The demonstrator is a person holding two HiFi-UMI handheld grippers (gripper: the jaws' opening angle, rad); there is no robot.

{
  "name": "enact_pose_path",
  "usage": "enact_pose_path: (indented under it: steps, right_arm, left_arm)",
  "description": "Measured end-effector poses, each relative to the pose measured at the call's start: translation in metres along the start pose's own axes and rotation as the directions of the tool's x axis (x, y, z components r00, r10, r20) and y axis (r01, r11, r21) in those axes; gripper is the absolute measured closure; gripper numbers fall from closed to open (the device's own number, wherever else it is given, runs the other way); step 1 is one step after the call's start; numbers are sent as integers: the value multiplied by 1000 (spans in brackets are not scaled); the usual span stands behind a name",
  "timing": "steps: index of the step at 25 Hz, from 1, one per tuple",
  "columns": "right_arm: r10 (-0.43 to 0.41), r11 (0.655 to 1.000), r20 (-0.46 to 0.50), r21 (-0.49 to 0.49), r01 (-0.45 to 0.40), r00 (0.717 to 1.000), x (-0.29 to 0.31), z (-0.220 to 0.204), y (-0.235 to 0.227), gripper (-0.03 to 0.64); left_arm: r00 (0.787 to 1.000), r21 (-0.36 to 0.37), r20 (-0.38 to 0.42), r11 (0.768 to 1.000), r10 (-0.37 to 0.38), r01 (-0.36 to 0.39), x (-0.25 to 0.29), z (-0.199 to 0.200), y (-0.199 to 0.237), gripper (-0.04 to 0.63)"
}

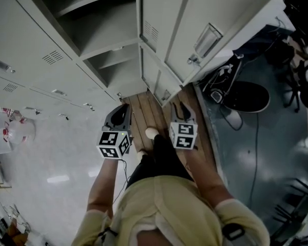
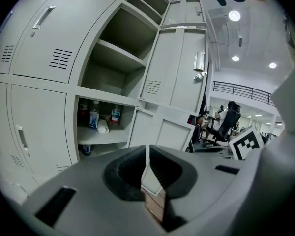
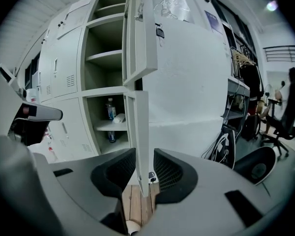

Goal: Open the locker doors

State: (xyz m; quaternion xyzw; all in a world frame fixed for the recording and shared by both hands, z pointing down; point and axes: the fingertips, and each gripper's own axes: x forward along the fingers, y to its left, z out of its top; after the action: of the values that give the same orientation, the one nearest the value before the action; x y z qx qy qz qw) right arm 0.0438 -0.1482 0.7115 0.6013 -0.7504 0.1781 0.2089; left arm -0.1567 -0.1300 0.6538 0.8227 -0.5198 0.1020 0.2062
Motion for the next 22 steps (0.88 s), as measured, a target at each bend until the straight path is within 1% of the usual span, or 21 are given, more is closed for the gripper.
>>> enact_pose_path:
  steps: [7,14,17,19,22]
  right_arm:
    - [21,999,68,-36,-19,997,-22,32,9,504]
    - [58,998,147,-10,-57,987,-44,74,16,504]
    - [80,997,178,-22,-77,981,-52,89,21,505]
    - [81,996,196,-38,-75,977,-58,98,24,513]
    - [73,997,217,-36,-67,973,-67,106,27,539]
  left_arm:
    - [999,-23,14,999,31,-31,-16,16,12,589]
    - [999,-1,18,1000,27,-27,-26,35,6,589]
    - [999,9,31,1000,14,-14,-31,46,1,589]
    - [999,15,36,1000,10,-11,-34,53,-2,589]
    - [999,43,33,999,12,-14,-39,61,-4,589]
